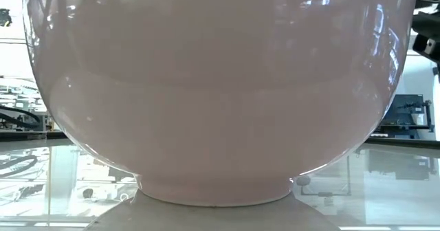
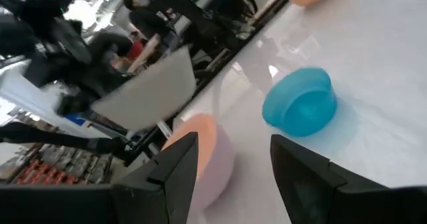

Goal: Nest bowls inside each other
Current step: Stack the gray bowl on top of the light orange bowl

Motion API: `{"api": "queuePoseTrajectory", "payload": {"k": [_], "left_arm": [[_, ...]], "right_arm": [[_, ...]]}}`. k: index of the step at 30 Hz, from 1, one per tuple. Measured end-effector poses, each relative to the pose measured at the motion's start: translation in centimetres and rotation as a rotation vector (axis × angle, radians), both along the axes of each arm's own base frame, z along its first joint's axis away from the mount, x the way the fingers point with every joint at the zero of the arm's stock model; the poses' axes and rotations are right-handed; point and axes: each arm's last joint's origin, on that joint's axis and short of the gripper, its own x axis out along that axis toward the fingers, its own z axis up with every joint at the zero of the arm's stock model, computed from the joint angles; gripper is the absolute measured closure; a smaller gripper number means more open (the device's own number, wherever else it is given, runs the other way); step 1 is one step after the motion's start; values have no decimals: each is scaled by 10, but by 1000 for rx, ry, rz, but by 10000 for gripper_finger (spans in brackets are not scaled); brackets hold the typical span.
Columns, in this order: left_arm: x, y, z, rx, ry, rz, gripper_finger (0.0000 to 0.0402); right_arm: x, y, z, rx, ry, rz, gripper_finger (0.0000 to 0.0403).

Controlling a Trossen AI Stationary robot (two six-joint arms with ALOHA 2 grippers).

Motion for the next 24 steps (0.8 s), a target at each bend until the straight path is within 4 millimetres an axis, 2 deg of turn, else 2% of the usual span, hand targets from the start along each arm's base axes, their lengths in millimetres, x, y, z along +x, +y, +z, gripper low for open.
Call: {"api": "queuePoseTrajectory", "payload": {"k": [8, 13, 17, 24], "left_arm": [[-4, -29, -18, 48, 94, -94, 402], [-7, -38, -24, 82, 92, -119, 402], [2, -44, -37, 116, 83, -166, 402], [18, -41, -59, 148, 131, -237, 402]], "right_arm": [[-5, -16, 3, 5, 1, 23, 182], [-8, -23, 1, -2, 13, 17, 182], [-8, -26, 2, 7, 5, -2, 182], [-9, -26, 2, 10, 5, -2, 182]]}}
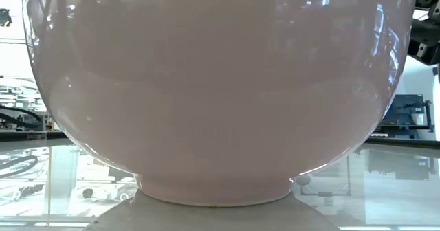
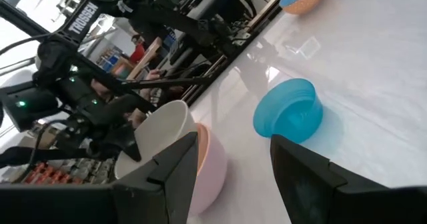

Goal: Nest bowls inside each other
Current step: Stack the gray bowl on top of the light orange bowl, then stack the blue patterned bowl on top of the gray bowl

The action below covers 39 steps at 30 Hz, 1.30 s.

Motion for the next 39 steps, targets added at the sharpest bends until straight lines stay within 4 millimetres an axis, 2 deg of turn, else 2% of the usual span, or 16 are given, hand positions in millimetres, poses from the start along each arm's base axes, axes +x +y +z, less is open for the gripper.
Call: {"api": "queuePoseTrajectory", "payload": {"k": [4, 13, 20, 24, 29, 34, 39], "left_arm": [[6, 6, -2, -4, -12, -12, 402], [12, 12, -2, -161, 82, -93, 402], [14, 17, -8, -229, 147, -85, 393], [15, 20, -16, -286, 189, -65, 362], [16, 24, -25, -310, 228, -25, 296], [26, 41, -25, -414, 292, 48, 230], [39, 62, -23, -574, 375, 67, 215]], "right_arm": [[0, 0, 0, 6, 3, 9, 182], [0, 1, 0, 11, 5, 22, 182], [0, 1, 0, 12, 5, 26, 182], [0, 2, 0, 19, 8, 49, 182], [0, 2, 1, 33, -3, 56, 182], [0, 3, 3, 44, -12, 83, 182], [0, 4, 3, 50, -13, 99, 182]]}}
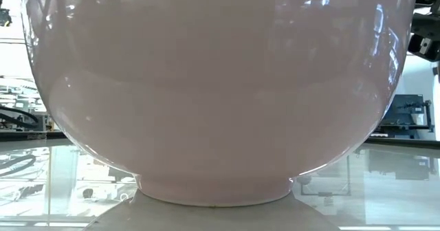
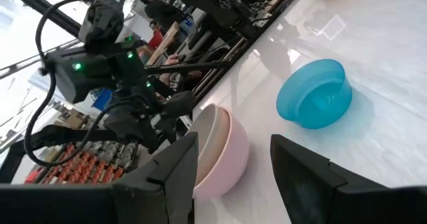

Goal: Nest bowls inside each other
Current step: Stack the blue patterned bowl on top of the gray bowl

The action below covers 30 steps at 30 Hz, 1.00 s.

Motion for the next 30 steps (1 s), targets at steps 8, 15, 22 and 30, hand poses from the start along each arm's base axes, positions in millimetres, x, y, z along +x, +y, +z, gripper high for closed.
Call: {"api": "queuePoseTrajectory", "payload": {"k": [8, 15, 22, 30], "left_arm": [[0, 7, 23, -77, -84, -13, 280], [-19, 53, 93, 2, -322, 148, 357], [-77, 107, 170, 179, -569, 390, 388], [-146, 146, 192, 185, -720, 593, 390]], "right_arm": [[1, 3, 4, 39, -27, 59, 182], [10, 17, 8, 74, -42, 159, 182], [29, 38, 5, 64, -41, 178, 182], [52, 47, 12, 43, -176, 140, 182]]}}
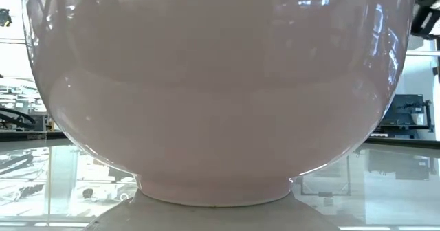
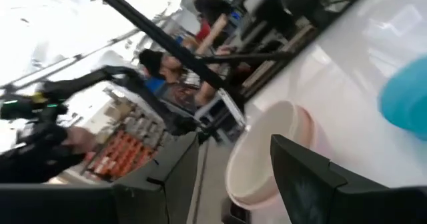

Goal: Nest bowls inside each other
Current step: Stack the blue patterned bowl on top of the gray bowl

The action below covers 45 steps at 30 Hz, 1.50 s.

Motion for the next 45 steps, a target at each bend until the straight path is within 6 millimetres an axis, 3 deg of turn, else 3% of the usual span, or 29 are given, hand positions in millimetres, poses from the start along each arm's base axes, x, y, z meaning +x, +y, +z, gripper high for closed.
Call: {"api": "queuePoseTrajectory", "payload": {"k": [6, 11, 16, 20, 25, 32, 39, 45], "left_arm": [[-37, 18, -38, -105, -155, 62, 390], [-64, 33, -95, -161, -146, 144, 390], [-91, 53, -141, -115, -133, 350, 390], [-111, 69, -164, -79, -146, 510, 390], [-124, 84, -193, -80, -97, 573, 390], [-124, 105, -212, -48, 20, 651, 379], [-125, 124, -218, 44, 97, 705, 324], [-127, 146, -236, -123, 233, 675, 280]], "right_arm": [[17, -5, -1, 7, -36, -27, 182], [29, -12, -1, 28, -64, -76, 182], [38, -22, 2, 58, -111, -142, 182], [45, -30, 2, 70, -135, -194, 182], [50, -37, 0, 89, -129, -233, 182], [54, -42, -2, 110, -124, -263, 182], [55, -45, 0, 123, -143, -274, 182], [55, -45, 0, 121, -141, -276, 182]]}}
